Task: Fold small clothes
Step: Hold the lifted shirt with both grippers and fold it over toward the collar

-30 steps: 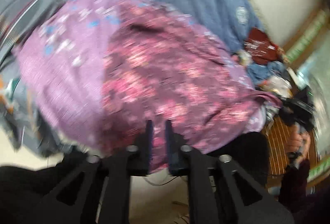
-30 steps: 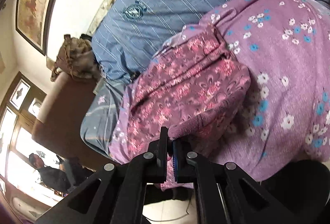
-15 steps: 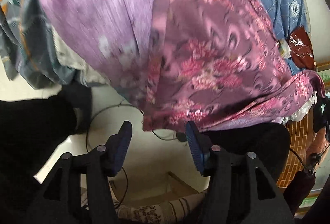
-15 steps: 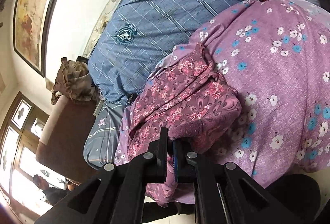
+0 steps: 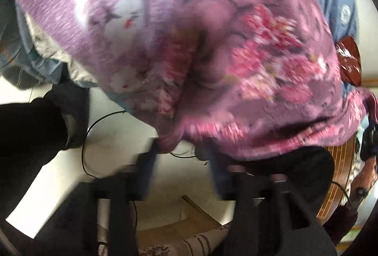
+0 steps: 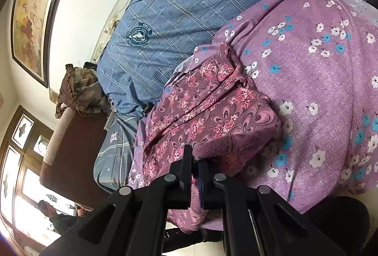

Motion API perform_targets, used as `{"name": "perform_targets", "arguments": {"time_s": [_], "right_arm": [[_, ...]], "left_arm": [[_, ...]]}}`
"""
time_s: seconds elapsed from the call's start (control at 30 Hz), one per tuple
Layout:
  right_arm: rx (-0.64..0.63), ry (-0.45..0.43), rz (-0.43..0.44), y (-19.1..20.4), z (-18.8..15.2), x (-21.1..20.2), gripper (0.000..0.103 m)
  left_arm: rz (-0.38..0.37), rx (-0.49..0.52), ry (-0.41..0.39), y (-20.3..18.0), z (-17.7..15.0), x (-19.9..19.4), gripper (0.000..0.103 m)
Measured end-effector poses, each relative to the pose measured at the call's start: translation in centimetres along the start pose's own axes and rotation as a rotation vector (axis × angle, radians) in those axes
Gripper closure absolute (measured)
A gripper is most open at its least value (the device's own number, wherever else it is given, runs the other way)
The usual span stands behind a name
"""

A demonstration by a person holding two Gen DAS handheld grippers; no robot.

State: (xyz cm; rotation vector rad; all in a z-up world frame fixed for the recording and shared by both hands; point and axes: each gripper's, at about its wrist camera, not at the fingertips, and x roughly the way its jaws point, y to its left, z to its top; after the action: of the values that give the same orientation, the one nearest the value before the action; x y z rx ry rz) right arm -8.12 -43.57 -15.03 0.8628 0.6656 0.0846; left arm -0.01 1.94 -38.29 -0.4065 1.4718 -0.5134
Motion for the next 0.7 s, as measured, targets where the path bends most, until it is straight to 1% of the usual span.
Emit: {"name": "perform_targets", "arguments": {"time_s": [0.03,0.07,0.13,0.23,0.27,0.33,0.4,0.47,0.5,0.53,0.57,0.63,0.7], "right_arm": [[-0.004,0.001,0.002,0.1,0.0,-0.1,0.100],[-0.007,0.000,0.002,0.2,0.0,-0.1,0.100],[-0.015,-0.004,0.000,0.5,0.0,-0.5,0.100],[-0.019,-0.014,0.000,0.7,0.1,-1.3,0.100],[-0.021,-0.017,0.000,0.7,0.2,-1.5,0.100],[-0.023,-0.026,0.003,0.8,0.4,-2.0,0.100],[-0.025,-0.031,0.010,1.0,0.7,-2.4,0.100],[-0.036,-0.036,0.013,1.3,0.9,-2.6,0.100],[-0.040,-0.037,0.016,1.5,1.0,-2.7,0.100],[-0.042,-0.037,0.017,1.6,1.1,-2.8,0.100],[-0.044,-0.036,0.018,1.7,1.1,-2.8,0.100],[-0.049,-0.034,0.014,2.0,1.4,-2.9,0.100],[-0.060,-0.037,0.009,2.2,1.7,-3.0,0.100]], "left_arm": [[-0.012,0.015,-0.001,-0.3,-0.1,-0.1,0.099],[-0.015,0.026,-0.011,-0.5,-0.2,-0.3,0.099],[-0.023,0.063,-0.052,-1.1,-0.5,-1.4,0.103],[-0.085,0.115,-0.118,-2.1,-1.0,-3.8,0.103],[-0.094,0.134,-0.134,-2.5,-1.0,-4.4,0.103],[-0.097,0.164,-0.152,-3.2,-1.1,-5.6,0.103],[-0.067,0.156,-0.137,-3.3,-1.3,-6.1,0.103],[-0.032,0.102,-0.128,-2.4,-1.3,-5.9,0.090],[-0.025,0.076,-0.121,-1.7,-1.3,-5.4,0.070],[-0.013,0.047,-0.115,-1.4,-1.1,-5.0,0.044],[0.001,-0.006,-0.105,-0.7,-1.1,-4.5,0.037],[-0.025,-0.057,-0.086,-0.1,-0.9,-3.6,0.035],[-0.035,-0.064,-0.071,-0.2,-0.8,-2.8,0.034]]}}
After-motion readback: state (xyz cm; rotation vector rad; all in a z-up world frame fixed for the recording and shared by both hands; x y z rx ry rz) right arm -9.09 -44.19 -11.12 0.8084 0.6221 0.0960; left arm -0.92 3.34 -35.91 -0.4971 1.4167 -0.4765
